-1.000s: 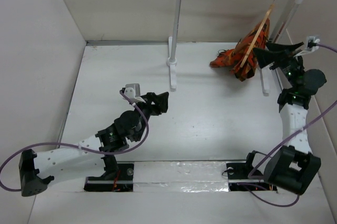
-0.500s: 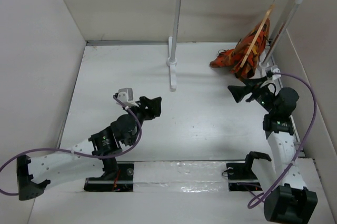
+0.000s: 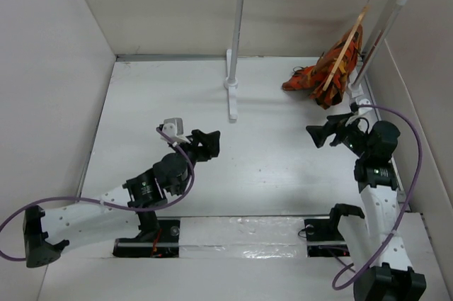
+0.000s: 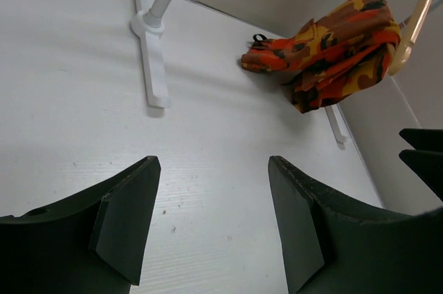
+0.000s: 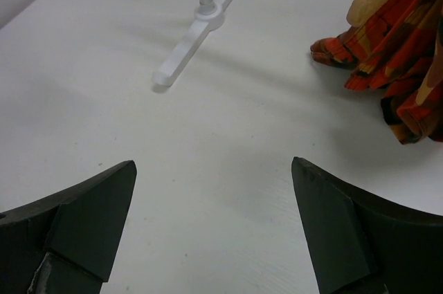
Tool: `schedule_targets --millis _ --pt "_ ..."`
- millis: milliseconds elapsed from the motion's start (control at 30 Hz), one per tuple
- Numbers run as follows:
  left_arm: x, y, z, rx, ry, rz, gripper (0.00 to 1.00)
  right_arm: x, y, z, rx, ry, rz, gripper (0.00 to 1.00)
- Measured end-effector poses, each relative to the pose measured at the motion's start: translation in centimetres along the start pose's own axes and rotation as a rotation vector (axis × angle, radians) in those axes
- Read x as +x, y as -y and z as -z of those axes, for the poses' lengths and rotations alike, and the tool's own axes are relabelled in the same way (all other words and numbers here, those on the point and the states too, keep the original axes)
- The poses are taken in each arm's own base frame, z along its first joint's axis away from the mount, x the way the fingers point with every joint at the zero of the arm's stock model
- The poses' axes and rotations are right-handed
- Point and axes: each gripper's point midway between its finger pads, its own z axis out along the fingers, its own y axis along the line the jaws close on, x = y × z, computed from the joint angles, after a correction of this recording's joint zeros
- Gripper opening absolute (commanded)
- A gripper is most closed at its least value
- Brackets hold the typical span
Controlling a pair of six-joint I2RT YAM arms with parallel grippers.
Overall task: Place the trousers on the hanger
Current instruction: Reset both arms
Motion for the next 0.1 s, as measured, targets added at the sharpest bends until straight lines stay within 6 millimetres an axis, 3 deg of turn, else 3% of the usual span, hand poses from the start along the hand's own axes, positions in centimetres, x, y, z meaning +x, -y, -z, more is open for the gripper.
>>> schedule_targets --millis 100 --pt "0.7 -0.21 -0.31 -0.015 -0.012 -0.02 0.61 0.18 -0.05 0.21 0.007 -0.012 0.018 1.0"
